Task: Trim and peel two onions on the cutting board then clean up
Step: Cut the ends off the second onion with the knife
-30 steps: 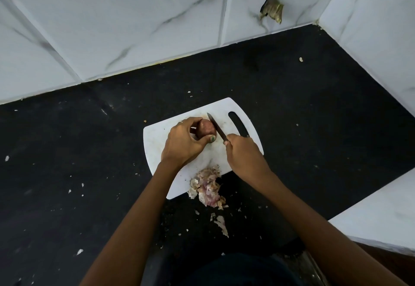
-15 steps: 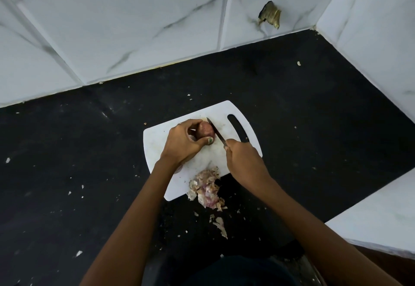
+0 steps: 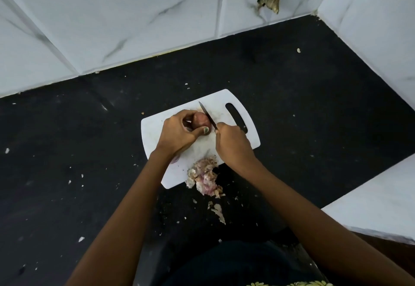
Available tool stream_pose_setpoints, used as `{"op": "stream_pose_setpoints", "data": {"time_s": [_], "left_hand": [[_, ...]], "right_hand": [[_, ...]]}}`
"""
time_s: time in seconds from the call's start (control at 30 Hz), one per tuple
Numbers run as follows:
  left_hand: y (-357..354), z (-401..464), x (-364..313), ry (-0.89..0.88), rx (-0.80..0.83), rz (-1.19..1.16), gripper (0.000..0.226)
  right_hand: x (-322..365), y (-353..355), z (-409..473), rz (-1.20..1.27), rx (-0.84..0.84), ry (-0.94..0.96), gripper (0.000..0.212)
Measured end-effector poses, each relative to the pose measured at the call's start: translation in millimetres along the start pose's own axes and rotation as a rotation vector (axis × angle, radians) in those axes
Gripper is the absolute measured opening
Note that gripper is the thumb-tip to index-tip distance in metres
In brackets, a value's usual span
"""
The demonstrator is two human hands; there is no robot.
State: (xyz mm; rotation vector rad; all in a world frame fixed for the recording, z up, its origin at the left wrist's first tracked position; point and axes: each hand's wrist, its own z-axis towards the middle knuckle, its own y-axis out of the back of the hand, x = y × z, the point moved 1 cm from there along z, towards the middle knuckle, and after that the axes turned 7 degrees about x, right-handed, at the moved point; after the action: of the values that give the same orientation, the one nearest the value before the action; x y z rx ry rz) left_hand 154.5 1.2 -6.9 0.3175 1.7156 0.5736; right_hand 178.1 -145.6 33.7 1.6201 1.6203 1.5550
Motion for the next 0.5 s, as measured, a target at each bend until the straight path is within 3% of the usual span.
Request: {"op": "stream_pose_setpoints", "data": {"time_s": [0.5], "left_hand": [[0.7, 3.3, 2.2, 0.021, 0.013, 0.012, 0.044]], "right_hand": [[-0.4, -2.8, 2.5, 0.018, -0.019, 0.012, 0.019]]}}
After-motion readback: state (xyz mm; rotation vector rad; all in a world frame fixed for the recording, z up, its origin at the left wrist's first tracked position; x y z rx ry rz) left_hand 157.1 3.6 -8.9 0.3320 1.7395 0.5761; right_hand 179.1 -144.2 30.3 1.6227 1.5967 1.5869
